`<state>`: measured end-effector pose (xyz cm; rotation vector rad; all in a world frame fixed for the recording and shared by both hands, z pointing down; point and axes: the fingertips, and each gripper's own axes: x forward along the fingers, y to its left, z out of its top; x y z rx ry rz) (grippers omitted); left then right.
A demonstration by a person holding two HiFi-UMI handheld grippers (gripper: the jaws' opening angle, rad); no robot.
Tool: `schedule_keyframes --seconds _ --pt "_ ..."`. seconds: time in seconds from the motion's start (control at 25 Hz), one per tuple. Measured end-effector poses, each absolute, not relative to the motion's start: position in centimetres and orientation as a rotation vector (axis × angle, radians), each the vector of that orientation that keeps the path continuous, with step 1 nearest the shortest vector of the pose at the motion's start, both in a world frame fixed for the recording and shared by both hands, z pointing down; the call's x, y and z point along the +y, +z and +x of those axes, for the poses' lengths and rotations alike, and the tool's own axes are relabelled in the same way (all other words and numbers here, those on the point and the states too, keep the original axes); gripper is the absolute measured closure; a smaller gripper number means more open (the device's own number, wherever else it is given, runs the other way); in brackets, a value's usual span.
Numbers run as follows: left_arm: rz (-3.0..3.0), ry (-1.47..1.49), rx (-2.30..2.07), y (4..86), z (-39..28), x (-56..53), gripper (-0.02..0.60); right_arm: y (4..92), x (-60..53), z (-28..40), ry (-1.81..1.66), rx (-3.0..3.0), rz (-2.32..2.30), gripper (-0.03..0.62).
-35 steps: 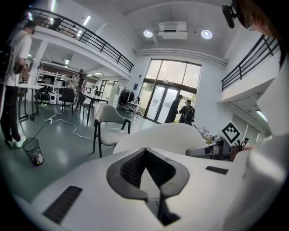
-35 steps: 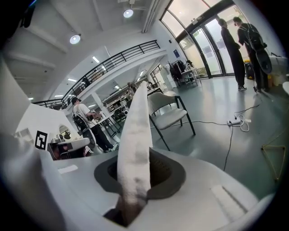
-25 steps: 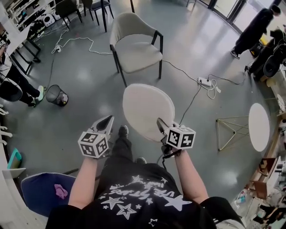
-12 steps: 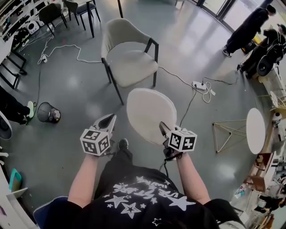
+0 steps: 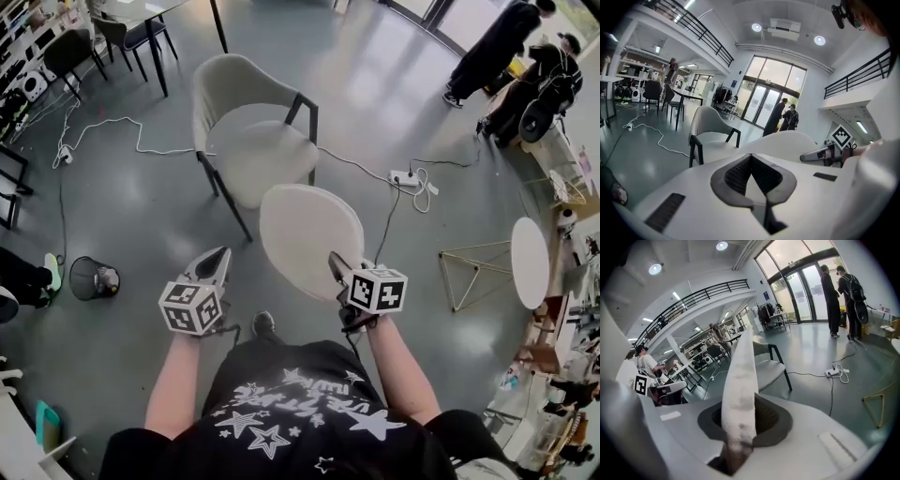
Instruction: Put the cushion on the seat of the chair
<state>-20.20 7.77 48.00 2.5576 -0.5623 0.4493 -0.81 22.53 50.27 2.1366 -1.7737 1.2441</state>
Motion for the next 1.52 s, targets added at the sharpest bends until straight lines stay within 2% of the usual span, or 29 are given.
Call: schedule_keyframes --seconds 0.28,0.56,0.84,1.28,1.52 --pt "2.551 0.447 -0.516 49.3 -18.4 5.4 0.572 50.6 20.9 0.2 1.246 -1.741 2.148 0.53" --pt "2.541 0.465 -0.507 49.6 -15.4 4.1 0.572 50.7 19.2 4.2 1.271 -1.714 2.179 0.53" --pt "2.46 0.466 -0.726 50.6 -14.0 0.6 0.572 52.6 13.4 8.9 1.313 -1.826 2.045 0.53" --pt "2.352 0.414 -1.132 49.0 -6.5 -5.6 0.572 52.9 4.8 19.8 1.332 -2.002 1.817 0.53" --pt "2.28 0.368 -1.267 48.4 -3.8 -6.9 0.572 54.2 1.8 23.4 1.374 -2.063 1.656 0.53"
